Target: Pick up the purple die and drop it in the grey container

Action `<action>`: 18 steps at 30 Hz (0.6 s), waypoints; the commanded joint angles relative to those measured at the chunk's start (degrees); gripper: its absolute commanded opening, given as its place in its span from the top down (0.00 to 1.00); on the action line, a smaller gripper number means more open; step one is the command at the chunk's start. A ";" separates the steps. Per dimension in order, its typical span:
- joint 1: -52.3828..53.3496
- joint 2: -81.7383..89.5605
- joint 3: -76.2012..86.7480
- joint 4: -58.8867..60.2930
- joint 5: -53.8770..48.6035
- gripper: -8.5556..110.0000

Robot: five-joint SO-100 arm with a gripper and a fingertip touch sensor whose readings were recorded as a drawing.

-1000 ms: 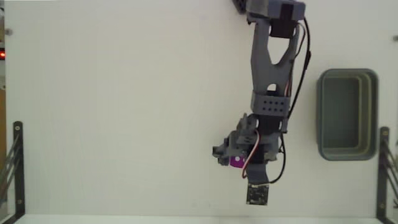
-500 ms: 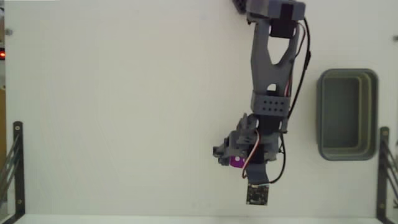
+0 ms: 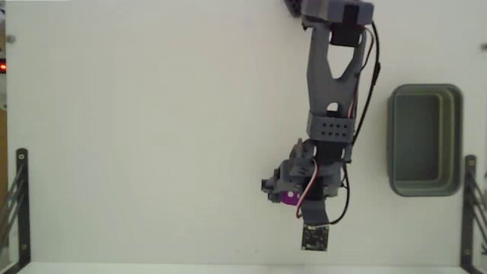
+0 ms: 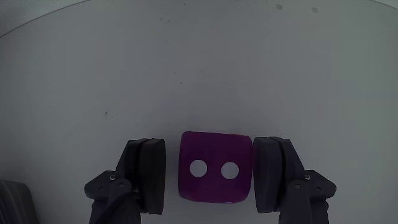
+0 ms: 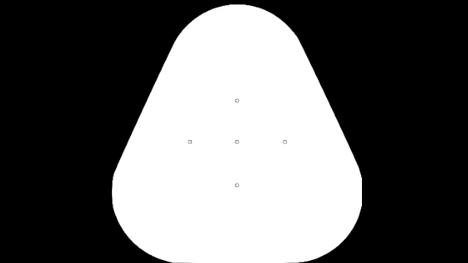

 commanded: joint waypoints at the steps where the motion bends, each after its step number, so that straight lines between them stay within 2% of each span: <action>1: 0.37 1.67 0.47 -0.39 0.26 0.23; 18: 0.37 1.67 0.47 -0.39 0.26 0.27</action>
